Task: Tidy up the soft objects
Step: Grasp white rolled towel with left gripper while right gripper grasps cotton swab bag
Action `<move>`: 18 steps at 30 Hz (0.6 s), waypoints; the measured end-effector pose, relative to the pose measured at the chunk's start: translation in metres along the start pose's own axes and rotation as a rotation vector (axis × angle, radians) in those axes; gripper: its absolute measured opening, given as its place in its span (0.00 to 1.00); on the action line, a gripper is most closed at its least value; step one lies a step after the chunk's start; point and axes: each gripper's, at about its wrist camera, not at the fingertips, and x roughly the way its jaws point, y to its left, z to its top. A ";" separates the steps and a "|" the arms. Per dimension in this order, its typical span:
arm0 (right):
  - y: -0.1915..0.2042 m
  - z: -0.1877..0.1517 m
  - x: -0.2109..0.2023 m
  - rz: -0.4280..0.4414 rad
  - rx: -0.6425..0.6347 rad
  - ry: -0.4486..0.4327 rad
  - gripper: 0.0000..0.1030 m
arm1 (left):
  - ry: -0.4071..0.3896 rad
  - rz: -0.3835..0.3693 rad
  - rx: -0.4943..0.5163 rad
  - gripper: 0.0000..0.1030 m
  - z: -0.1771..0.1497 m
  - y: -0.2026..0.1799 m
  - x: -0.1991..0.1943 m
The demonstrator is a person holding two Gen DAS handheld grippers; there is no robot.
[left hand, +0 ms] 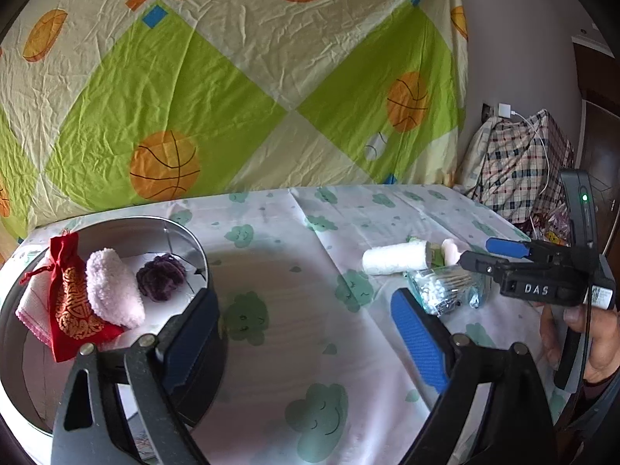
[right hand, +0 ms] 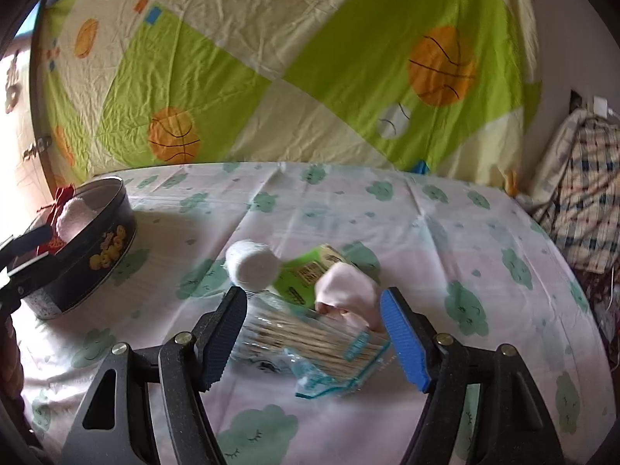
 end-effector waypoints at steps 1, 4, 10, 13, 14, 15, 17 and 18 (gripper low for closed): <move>-0.010 -0.001 0.003 0.038 0.044 0.019 0.71 | 0.005 -0.001 -0.001 0.90 -0.001 -0.001 0.002; -0.029 -0.005 0.018 0.145 0.147 0.068 0.71 | 0.018 -0.001 -0.003 0.90 -0.004 -0.003 0.005; -0.016 -0.009 0.018 0.163 0.104 0.084 0.71 | 0.025 0.001 -0.006 0.90 -0.006 -0.003 0.006; 0.002 -0.014 0.017 0.121 0.011 0.109 0.75 | 0.028 -0.001 -0.010 0.90 -0.008 -0.003 0.006; 0.010 -0.015 0.015 0.113 -0.030 0.114 0.76 | 0.030 -0.002 -0.010 0.90 -0.008 -0.003 0.006; 0.016 -0.017 0.014 0.119 -0.060 0.128 0.77 | 0.032 -0.002 -0.010 0.90 -0.009 -0.003 0.007; 0.030 -0.020 0.011 0.124 -0.105 0.172 0.77 | 0.031 -0.001 -0.009 0.90 -0.010 -0.003 0.006; 0.036 -0.021 0.007 0.141 -0.123 0.181 0.77 | 0.029 0.000 -0.011 0.90 -0.010 -0.002 0.005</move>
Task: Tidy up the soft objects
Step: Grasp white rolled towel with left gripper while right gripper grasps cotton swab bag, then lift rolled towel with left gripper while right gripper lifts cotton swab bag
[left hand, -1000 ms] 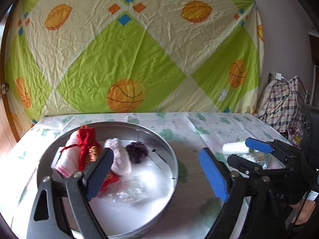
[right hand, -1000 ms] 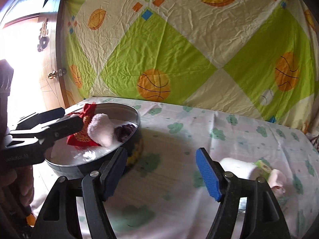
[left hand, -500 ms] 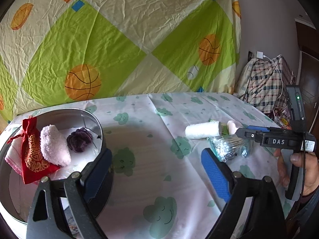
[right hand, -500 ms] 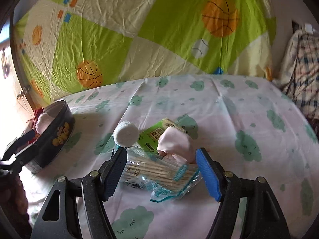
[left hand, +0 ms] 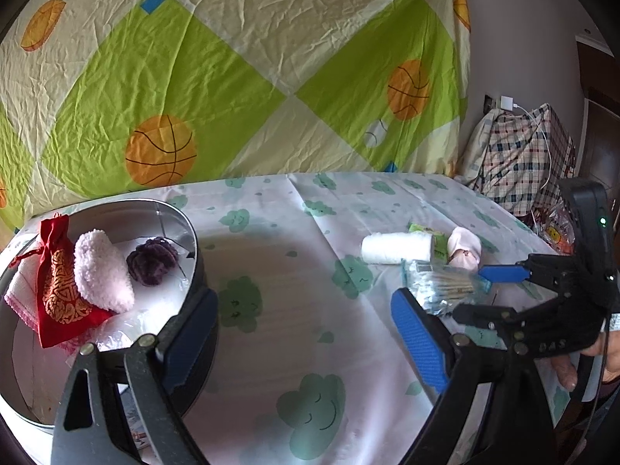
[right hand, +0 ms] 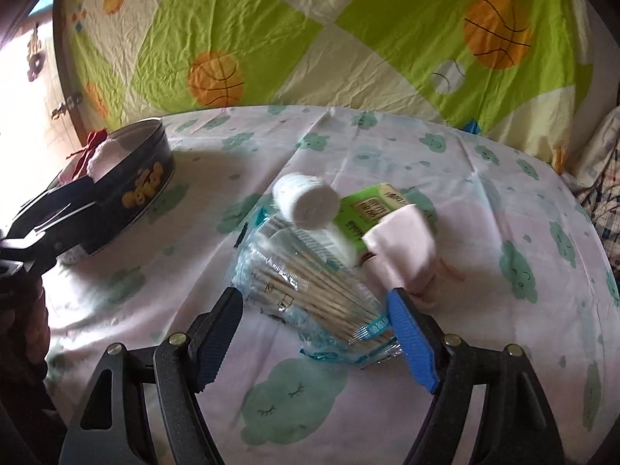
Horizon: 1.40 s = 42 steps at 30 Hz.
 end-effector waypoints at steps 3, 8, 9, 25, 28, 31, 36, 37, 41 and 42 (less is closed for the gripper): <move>0.020 -0.004 -0.010 0.085 -0.055 0.007 0.77 | 0.001 0.002 -0.013 0.90 0.000 0.003 0.000; 0.031 -0.001 -0.007 -0.033 -0.112 -0.033 0.77 | 0.004 0.007 -0.011 0.90 -0.002 0.002 0.001; 0.031 0.000 -0.002 -0.029 -0.108 -0.021 0.77 | 0.002 0.008 -0.008 0.90 -0.003 0.001 0.000; 0.062 0.006 0.031 0.015 -0.213 0.017 0.32 | 0.005 0.019 -0.010 0.90 -0.005 0.003 0.001; 0.061 0.005 0.017 0.012 -0.191 -0.055 0.31 | 0.000 0.021 -0.005 0.90 -0.003 0.000 0.001; 0.050 0.005 0.001 -0.014 -0.134 -0.138 0.31 | 0.001 0.016 0.006 0.90 0.000 -0.007 0.003; 0.032 0.006 -0.018 -0.154 -0.060 -0.247 0.30 | 0.011 -0.023 0.042 0.90 0.011 -0.027 0.016; 0.026 0.007 -0.019 -0.189 -0.036 -0.255 0.30 | 0.019 -0.030 0.043 0.90 0.013 -0.031 0.021; -0.001 0.012 -0.022 -0.282 0.047 -0.278 0.30 | 0.056 -0.072 0.052 0.90 0.024 -0.044 0.043; -0.008 0.012 -0.022 -0.300 0.066 -0.279 0.30 | 0.065 -0.079 0.056 0.90 0.026 -0.048 0.048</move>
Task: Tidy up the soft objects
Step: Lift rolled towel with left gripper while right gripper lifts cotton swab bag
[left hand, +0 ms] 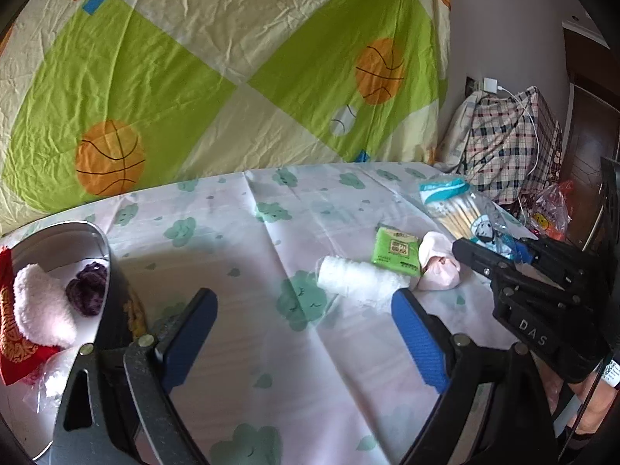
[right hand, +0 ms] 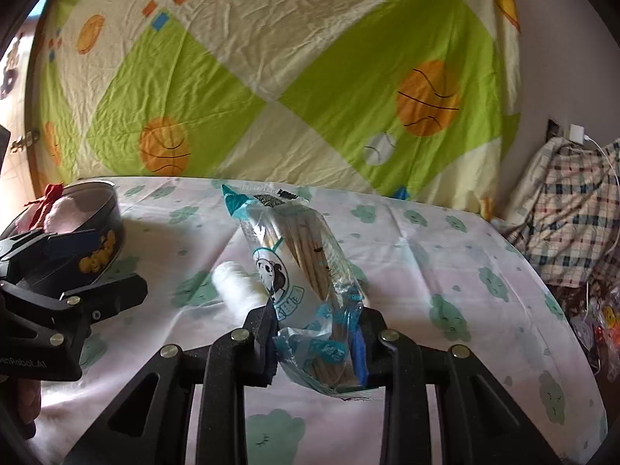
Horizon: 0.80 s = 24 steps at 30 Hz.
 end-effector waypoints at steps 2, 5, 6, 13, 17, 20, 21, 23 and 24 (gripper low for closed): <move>-0.013 0.001 0.002 -0.019 0.045 0.002 0.30 | 0.018 0.002 0.013 0.90 0.006 -0.008 0.012; -0.023 0.002 0.000 -0.049 0.074 -0.014 0.30 | 0.042 0.009 0.032 0.90 0.012 -0.022 0.029; -0.025 0.002 0.000 -0.049 0.083 -0.015 0.30 | 0.050 0.008 0.042 0.91 0.012 -0.026 0.034; -0.035 -0.001 -0.004 -0.039 0.136 -0.030 0.30 | 0.127 0.003 0.182 0.92 0.012 -0.053 0.067; -0.035 -0.001 -0.003 -0.030 0.140 -0.027 0.30 | 0.163 -0.041 0.167 0.94 0.016 -0.052 0.077; -0.036 -0.001 -0.003 -0.029 0.143 -0.028 0.31 | 0.189 -0.076 0.142 0.83 0.016 -0.048 0.081; -0.036 -0.001 -0.003 -0.029 0.141 -0.028 0.31 | 0.193 -0.101 0.129 0.75 0.016 -0.046 0.081; -0.035 -0.001 -0.003 -0.030 0.135 -0.026 0.31 | 0.188 -0.123 0.105 0.74 0.016 -0.042 0.079; -0.034 -0.001 -0.003 -0.032 0.130 -0.029 0.31 | 0.184 -0.130 0.099 0.73 0.016 -0.041 0.078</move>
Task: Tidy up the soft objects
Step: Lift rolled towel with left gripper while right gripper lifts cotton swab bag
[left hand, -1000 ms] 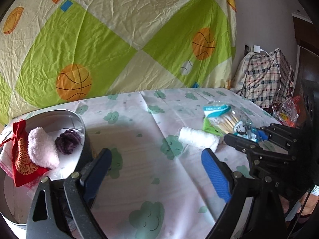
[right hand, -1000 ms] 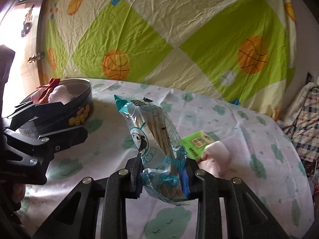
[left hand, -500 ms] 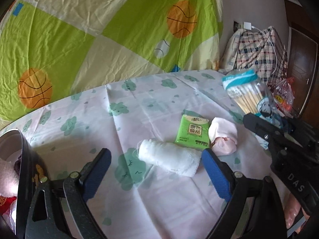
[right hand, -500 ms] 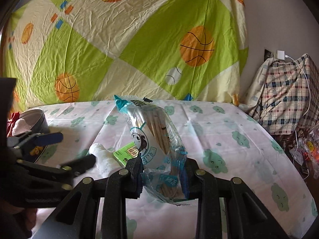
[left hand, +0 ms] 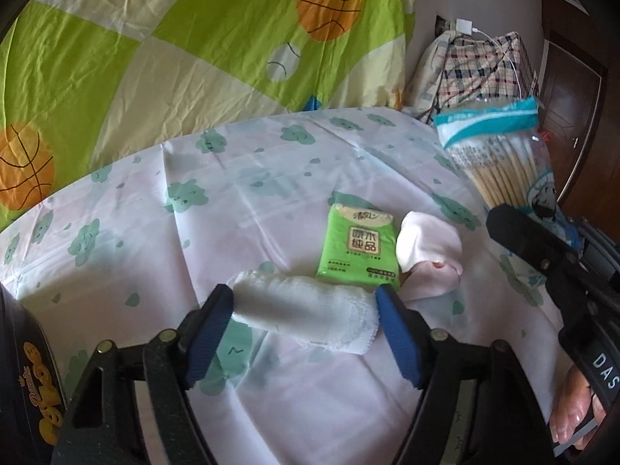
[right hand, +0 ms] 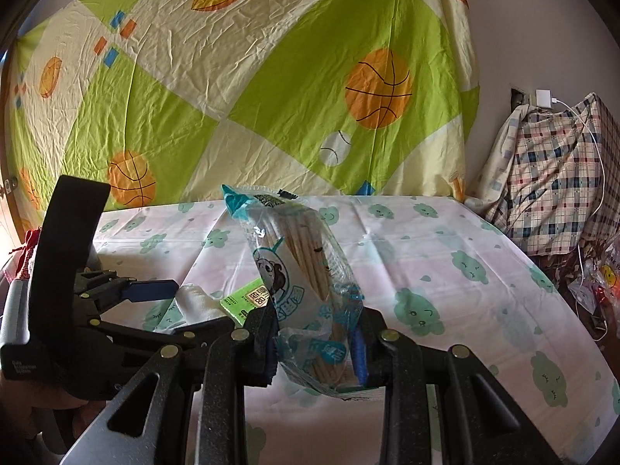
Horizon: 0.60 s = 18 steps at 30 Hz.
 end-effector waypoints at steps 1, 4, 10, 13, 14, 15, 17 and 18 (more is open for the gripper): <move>0.000 0.000 -0.001 -0.003 -0.004 -0.004 0.31 | -0.007 -0.007 -0.005 0.73 -0.001 0.001 -0.002; 0.001 0.000 -0.003 -0.012 -0.011 -0.016 0.31 | -0.043 0.005 -0.022 0.73 -0.004 0.004 -0.012; 0.001 0.000 -0.007 -0.013 -0.010 -0.040 0.31 | -0.155 0.065 -0.051 0.73 -0.013 0.011 -0.038; 0.004 0.000 -0.009 -0.017 -0.018 -0.048 0.31 | -0.203 0.102 -0.067 0.73 -0.016 0.015 -0.049; 0.005 0.000 -0.010 -0.015 -0.021 -0.056 0.31 | -0.218 0.115 -0.073 0.73 -0.017 0.017 -0.052; 0.006 -0.001 -0.012 -0.013 -0.025 -0.065 0.31 | -0.231 0.126 -0.078 0.73 -0.018 0.018 -0.054; 0.010 -0.001 -0.015 -0.005 -0.030 -0.085 0.31 | -0.261 0.149 -0.086 0.73 -0.022 0.021 -0.061; 0.013 -0.001 -0.017 0.000 -0.032 -0.094 0.30 | -0.274 0.159 -0.088 0.73 -0.024 0.021 -0.064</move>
